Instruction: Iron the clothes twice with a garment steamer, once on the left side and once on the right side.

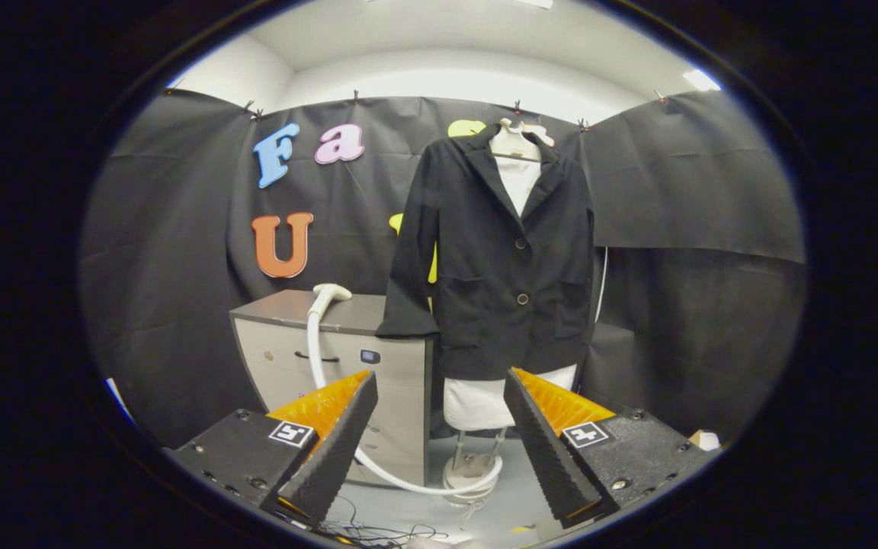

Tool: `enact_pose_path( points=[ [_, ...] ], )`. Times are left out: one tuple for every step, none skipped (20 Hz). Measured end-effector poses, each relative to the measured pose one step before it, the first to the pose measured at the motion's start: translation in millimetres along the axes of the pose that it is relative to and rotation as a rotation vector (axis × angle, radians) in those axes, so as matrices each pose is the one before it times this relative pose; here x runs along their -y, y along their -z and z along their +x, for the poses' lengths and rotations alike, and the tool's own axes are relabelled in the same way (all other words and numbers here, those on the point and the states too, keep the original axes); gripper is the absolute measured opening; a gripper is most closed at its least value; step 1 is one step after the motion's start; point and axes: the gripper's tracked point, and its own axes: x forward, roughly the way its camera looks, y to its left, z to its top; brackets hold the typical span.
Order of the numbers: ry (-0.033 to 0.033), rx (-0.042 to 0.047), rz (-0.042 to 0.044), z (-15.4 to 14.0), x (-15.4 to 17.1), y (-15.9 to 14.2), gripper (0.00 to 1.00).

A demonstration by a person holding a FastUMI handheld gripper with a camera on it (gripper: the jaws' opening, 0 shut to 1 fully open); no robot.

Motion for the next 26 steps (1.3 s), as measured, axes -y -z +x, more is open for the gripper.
enact_pose_path(
  points=[
    [-0.00089, 0.00007, -0.00144, 10.22, -4.58, -4.86, 1.0],
    [0.00067, 0.00137, 0.00204, 11.22, -3.69, -6.13, 1.0],
    [-0.00503, 0.00198, 0.00526, 12.94, -5.82, -6.9, 1.0],
    [-0.00897, 0.00777, 0.0069, 13.03, -6.7, -9.23, 1.0],
    [-0.00717, 0.00253, 0.00359, 15.15, -7.79, -7.29, 1.0],
    [-0.01107, 0.00594, 0.00168, 15.86, -7.93, -7.89, 1.0],
    [-0.01263, 0.00334, 0.00356, 16.05, -9.39, -7.35, 1.0],
    [-0.01613, -0.00064, 0.00319, 17.78, -10.28, -7.7, 1.0],
    [-0.01328, -0.00198, 0.00385, 17.09, -9.04, -6.18, 1.0],
    [-0.0161, -0.00543, 0.00282, 18.24, -10.18, -6.5, 1.0],
    [-0.02022, -0.00644, 0.00309, 20.01, -11.86, -5.9, 1.0],
    [-0.01788, -0.01258, 0.00159, 19.78, -12.04, -4.76, 1.0],
    [-0.01927, -0.01014, -0.00309, 19.02, -10.24, -3.27, 1.0],
    [-0.01413, -0.01197, 0.00028, 17.81, -9.87, -2.93, 1.0],
    [-0.01611, -0.01311, 0.00259, 18.72, -11.48, -1.01, 1.0],
    [-0.02047, -0.02333, 0.00228, 18.24, -12.94, 0.1, 1.0],
    [-0.02051, -0.02293, -0.00249, 17.95, -12.39, 0.8, 1.0],
    [-0.01284, -0.01903, -0.00349, 18.96, -11.08, 0.43, 1.0],
    [-0.01146, -0.02239, -0.00785, 18.1, -8.2, 2.75, 1.0],
    [-0.01307, -0.0239, -0.00666, 16.48, -10.63, 2.29, 1.0],
    [-0.01384, -0.02167, -0.00709, 15.99, -10.33, 4.58, 1.0],
    [-0.00679, -0.0359, -0.00992, 16.15, -8.67, 5.17, 1.0],
    [-0.01023, -0.02785, -0.00534, 14.95, -7.1, 4.38, 1.0],
    [-0.00635, -0.02771, -0.0121, 14.35, -7.18, 4.74, 1.0],
    [-0.00714, -0.02577, -0.00642, 12.41, -7.49, 3.81, 1.0],
    [-0.00422, -0.01995, -0.00474, 13.14, -7.08, 0.23, 1.0]
  ],
)
